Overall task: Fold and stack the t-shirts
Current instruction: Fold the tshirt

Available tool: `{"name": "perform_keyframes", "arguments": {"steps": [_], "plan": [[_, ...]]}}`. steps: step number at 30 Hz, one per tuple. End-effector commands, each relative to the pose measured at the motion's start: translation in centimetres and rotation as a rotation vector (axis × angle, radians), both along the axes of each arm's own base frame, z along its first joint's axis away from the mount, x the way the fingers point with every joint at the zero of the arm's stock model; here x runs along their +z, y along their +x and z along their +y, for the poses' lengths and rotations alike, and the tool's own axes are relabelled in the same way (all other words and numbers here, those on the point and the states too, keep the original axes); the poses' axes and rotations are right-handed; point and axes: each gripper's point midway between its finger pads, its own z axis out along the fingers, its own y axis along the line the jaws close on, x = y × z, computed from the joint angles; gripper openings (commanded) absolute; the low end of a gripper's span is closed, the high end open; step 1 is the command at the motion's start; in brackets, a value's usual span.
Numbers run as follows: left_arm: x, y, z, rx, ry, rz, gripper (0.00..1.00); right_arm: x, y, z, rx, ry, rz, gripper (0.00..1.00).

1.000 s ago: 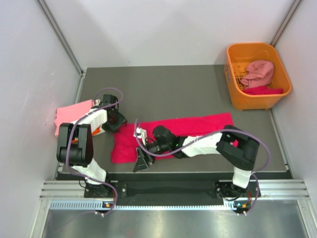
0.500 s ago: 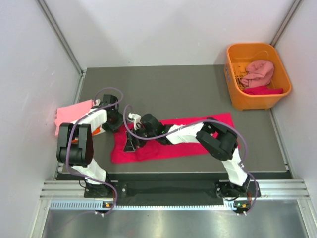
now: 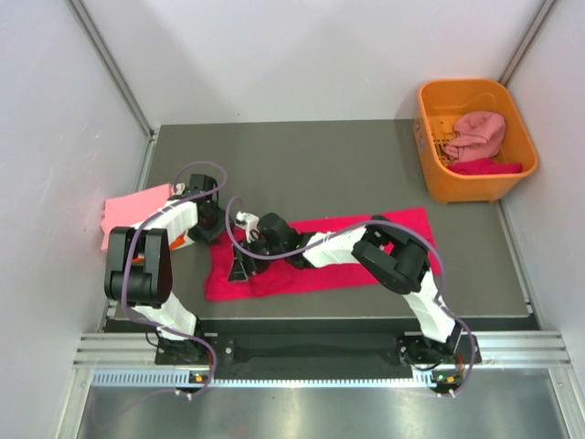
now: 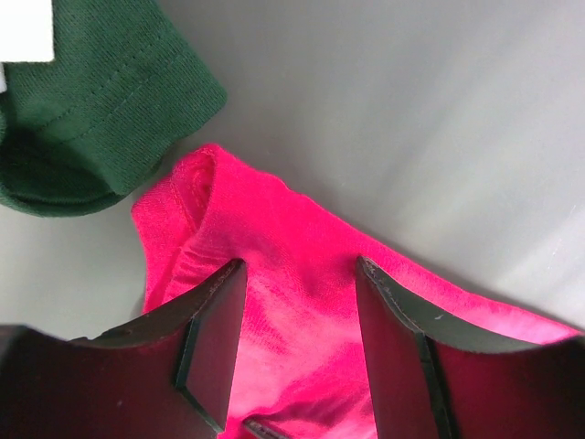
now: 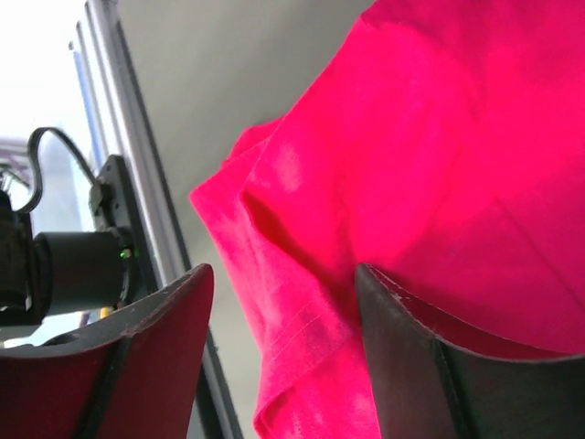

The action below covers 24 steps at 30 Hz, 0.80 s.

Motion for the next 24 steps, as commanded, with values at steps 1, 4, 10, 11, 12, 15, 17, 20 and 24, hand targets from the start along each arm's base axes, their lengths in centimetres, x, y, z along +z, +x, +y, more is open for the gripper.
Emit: {"name": "perform_keyframes", "arguments": {"steps": [1,4,10,11,12,15,17,20,24], "plan": [[1.6,0.8,0.2,-0.004,0.002,-0.040,0.56,1.3,-1.8,1.2,0.075,0.090,0.019,0.63],[1.7,0.9,0.2,-0.006,0.001,-0.043,0.56,2.0,-4.7,0.9,0.145,0.148,0.042,0.63],[1.7,0.9,0.2,-0.009,0.006,-0.042,0.56,4.4,-11.9,1.8,0.332,0.238,0.036,0.63],[1.7,0.9,0.2,-0.011,0.006,-0.040,0.56,5.0,-13.0,1.8,0.364,0.252,0.030,0.63],[1.6,0.9,0.2,-0.012,0.003,-0.039,0.56,5.5,-14.3,2.0,0.397,0.260,0.022,0.63],[1.6,0.9,0.2,-0.015,0.001,-0.037,0.56,6.6,-16.1,1.7,0.447,0.270,-0.019,0.64],[1.6,0.9,0.1,-0.014,-0.001,-0.038,0.56,7.2,-16.1,1.2,0.438,0.257,-0.051,0.65],[1.7,0.9,0.1,-0.016,-0.002,-0.040,0.56,7.6,-15.1,0.2,0.397,0.218,-0.092,0.66],[2.3,1.0,0.1,-0.022,-0.004,-0.055,0.56,8.6,-11.7,-1.9,0.292,0.182,-0.139,0.67]]}}
